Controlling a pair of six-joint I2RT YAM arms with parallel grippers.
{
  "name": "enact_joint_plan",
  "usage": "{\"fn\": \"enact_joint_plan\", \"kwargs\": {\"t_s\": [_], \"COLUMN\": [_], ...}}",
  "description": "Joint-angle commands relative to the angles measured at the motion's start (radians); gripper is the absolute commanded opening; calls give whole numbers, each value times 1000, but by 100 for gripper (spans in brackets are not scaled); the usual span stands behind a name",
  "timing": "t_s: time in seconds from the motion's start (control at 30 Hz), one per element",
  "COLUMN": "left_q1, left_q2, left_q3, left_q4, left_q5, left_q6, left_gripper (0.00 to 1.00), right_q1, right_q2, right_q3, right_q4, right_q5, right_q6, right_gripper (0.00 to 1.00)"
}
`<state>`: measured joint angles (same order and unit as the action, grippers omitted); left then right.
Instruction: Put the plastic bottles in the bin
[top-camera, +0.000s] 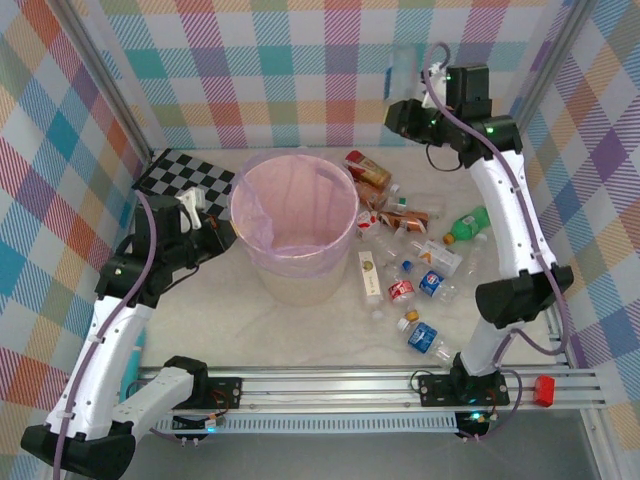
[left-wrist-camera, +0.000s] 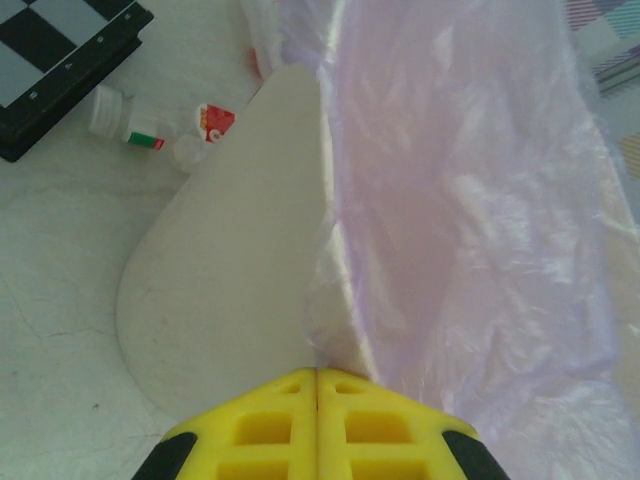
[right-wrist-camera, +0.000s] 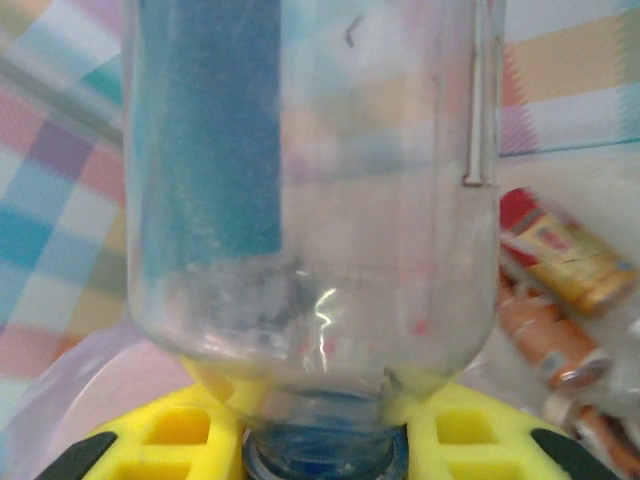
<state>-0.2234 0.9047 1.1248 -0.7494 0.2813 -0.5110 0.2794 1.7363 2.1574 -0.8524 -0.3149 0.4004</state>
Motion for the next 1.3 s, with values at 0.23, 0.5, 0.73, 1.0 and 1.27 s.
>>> {"fn": "enact_joint_plan", "kwargs": {"t_s": [0.23,0.5,0.73,1.0,1.27], "left_q1": [12,12,12,10,10], "left_q2": [-18,-4,-21,-10,-8], "left_q3": [-115,-179,-258,-296,-205], "left_q4": [74,135,172,206,101], "left_q5": [-45,-37,-53,-53,-105], "left_q6": [-30,-38,-33,-36,37], "left_gripper": [2,2,2,1,31], "right_q1": [277,424,495,503,503], "right_q2": [-36,55,117,156,174], "right_q3": [-33,-33,-42,-66,-41], "right_q4": [-179,-286,-348,-334,-326], "right_q5": [-159,-111,31,68,76], "right_q6": [-114,-162,-197,-197,-204], "right_gripper": [16,16,17,24,57]}}
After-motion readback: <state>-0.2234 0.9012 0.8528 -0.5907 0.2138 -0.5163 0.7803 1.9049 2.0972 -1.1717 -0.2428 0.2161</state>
